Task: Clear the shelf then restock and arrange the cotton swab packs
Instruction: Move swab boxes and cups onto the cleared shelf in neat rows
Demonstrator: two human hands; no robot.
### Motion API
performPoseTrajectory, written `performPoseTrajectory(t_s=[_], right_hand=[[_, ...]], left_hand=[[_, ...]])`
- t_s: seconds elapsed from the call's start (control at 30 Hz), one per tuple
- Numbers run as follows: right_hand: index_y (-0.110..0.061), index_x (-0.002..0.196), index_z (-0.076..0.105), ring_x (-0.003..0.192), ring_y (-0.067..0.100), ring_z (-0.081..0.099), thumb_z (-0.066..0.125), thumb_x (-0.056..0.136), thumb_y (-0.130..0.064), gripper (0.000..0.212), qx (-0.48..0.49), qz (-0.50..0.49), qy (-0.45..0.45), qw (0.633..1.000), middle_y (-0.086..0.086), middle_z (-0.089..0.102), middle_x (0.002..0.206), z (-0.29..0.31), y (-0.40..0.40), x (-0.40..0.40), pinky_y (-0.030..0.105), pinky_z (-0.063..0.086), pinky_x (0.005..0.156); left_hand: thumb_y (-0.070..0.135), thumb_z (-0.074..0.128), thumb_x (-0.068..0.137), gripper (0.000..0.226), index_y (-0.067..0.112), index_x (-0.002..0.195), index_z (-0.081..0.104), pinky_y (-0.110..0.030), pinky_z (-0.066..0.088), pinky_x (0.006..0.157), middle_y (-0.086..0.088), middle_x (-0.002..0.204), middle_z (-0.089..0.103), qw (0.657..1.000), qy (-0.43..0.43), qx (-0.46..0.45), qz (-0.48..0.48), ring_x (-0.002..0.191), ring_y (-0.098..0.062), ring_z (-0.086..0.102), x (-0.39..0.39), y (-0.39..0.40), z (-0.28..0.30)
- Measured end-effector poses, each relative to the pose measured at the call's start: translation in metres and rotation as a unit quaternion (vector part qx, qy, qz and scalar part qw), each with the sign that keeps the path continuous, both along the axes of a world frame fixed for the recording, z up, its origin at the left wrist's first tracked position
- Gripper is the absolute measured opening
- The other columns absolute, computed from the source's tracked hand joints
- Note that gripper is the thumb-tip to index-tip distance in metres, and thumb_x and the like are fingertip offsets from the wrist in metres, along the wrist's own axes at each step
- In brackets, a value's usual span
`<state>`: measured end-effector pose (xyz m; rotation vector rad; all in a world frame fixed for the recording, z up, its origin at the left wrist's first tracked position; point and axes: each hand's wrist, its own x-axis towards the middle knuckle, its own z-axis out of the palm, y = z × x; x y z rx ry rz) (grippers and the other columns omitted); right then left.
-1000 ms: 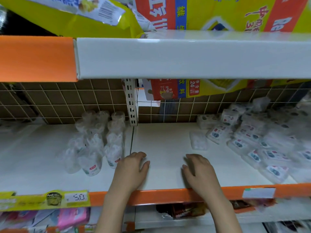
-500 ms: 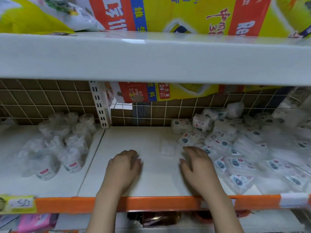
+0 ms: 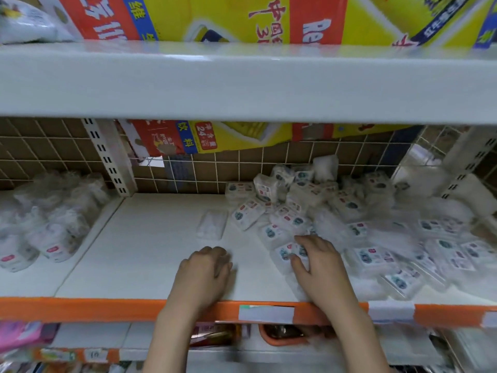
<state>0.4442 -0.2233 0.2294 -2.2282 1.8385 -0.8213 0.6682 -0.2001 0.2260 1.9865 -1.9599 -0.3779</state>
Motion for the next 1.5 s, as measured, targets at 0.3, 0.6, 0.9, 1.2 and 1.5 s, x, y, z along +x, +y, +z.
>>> performPoseTrajectory(t_s=[0.3,0.6,0.9,1.2,1.5], right_hand=[[-0.007,0.113,0.065,0.104,0.033,0.059,0.047,0.081,-0.033,0.045,0.012,-0.006,-0.009,1.000,0.012,0.065,0.112,-0.006,-0.004,-0.004,0.041,0.046,0.091],[-0.010,0.120,0.062,0.113,0.029,0.054,0.049,0.082,-0.032,0.046,0.014,0.000,-0.012,1.000,0.008,0.062,0.120,0.002,-0.001,-0.007,0.037,0.041,0.096],[-0.011,0.122,0.059,0.115,0.023,0.050,0.045,0.086,-0.035,0.045,-0.032,0.030,-0.039,0.998,0.005,0.059,0.122,0.026,-0.018,-0.063,0.033,0.038,0.098],[-0.012,0.118,0.062,0.108,0.024,0.054,0.046,0.085,-0.034,0.043,-0.050,0.015,-0.043,0.998,0.006,0.061,0.116,0.022,-0.033,-0.194,0.031,0.042,0.093],[-0.012,0.118,0.062,0.109,0.025,0.054,0.052,0.082,-0.029,0.041,-0.033,0.035,-0.062,0.997,0.004,0.061,0.116,0.012,-0.039,-0.242,0.026,0.037,0.092]], left_hand=[[0.037,0.048,0.092,0.033,0.023,0.121,0.055,-0.033,0.043,0.087,-0.004,0.117,0.060,1.000,-0.007,0.002,0.004,0.109,-0.026,0.054,-0.002,-0.010,0.004],[0.037,0.051,0.091,0.036,0.024,0.124,0.055,-0.035,0.045,0.088,-0.004,0.120,0.060,1.000,0.018,-0.005,0.013,0.109,-0.027,0.055,0.004,-0.016,-0.001],[0.027,0.058,0.088,0.034,0.018,0.121,0.060,-0.036,0.048,0.087,-0.007,0.119,0.062,0.995,0.061,-0.053,0.058,0.103,-0.029,0.060,-0.045,-0.036,0.018],[0.027,0.058,0.090,0.044,0.018,0.132,0.051,-0.038,0.048,0.086,-0.007,0.130,0.053,0.990,0.072,-0.122,0.019,0.111,-0.029,0.056,-0.174,-0.046,0.034],[0.027,0.059,0.089,0.049,0.014,0.135,0.047,-0.039,0.047,0.082,-0.010,0.128,0.051,0.993,0.039,-0.108,0.030,0.084,-0.035,0.062,-0.230,-0.039,0.028]])
